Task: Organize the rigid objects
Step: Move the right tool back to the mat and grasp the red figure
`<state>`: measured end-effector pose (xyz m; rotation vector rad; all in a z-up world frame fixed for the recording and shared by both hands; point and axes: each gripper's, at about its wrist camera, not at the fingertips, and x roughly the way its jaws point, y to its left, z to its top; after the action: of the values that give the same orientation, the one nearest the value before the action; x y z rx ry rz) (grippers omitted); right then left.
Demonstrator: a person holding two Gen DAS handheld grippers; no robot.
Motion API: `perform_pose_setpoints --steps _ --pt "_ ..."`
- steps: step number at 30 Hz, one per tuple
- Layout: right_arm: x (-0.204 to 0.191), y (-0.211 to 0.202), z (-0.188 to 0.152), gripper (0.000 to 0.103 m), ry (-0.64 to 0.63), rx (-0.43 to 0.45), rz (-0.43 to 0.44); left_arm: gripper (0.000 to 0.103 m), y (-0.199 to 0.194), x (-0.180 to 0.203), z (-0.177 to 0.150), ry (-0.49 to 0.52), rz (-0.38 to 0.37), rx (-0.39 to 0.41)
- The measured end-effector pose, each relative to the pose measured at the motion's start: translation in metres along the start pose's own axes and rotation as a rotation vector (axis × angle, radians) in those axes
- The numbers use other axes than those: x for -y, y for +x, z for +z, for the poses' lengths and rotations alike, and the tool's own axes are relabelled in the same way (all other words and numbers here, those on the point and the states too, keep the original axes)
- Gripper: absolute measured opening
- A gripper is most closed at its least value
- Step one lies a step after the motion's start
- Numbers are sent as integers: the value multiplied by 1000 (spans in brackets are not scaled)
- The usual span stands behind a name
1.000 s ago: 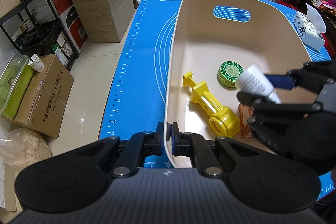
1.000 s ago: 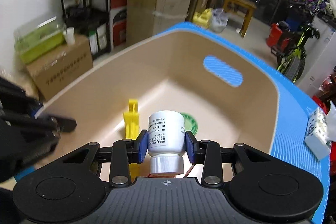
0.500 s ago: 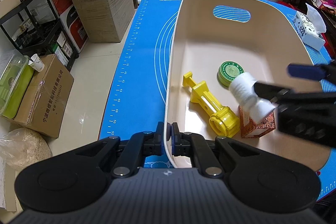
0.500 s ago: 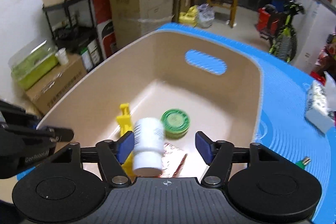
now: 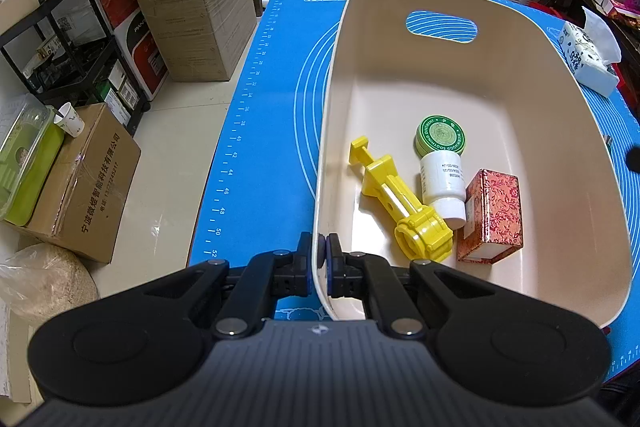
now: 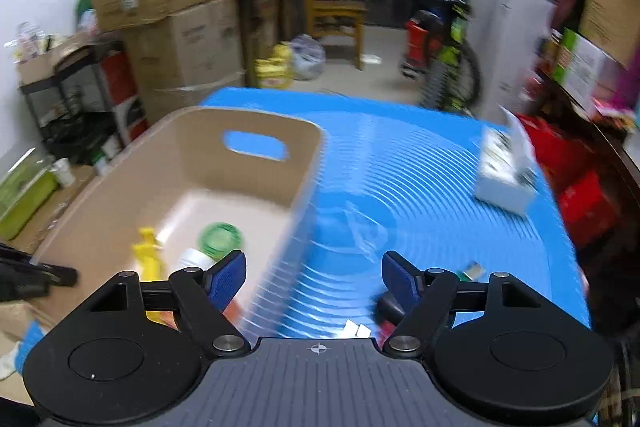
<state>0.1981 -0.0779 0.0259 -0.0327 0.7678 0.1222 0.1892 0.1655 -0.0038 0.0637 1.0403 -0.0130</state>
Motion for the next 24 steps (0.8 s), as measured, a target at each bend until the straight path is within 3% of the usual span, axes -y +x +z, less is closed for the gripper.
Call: perform_pose_setpoints --steps 4,9,19,24 --pt "29 6 -24 79 66 -51 -74 8 0 0 0 1 1 1" --pt "49 20 -52 79 112 -144 -100 8 0 0 0 1 1 0" --pt "41 44 -84 79 124 -255 -103 8 0 0 0 1 1 0" --pt "41 52 -92 71 149 -274 -96 8 0 0 0 1 1 0"
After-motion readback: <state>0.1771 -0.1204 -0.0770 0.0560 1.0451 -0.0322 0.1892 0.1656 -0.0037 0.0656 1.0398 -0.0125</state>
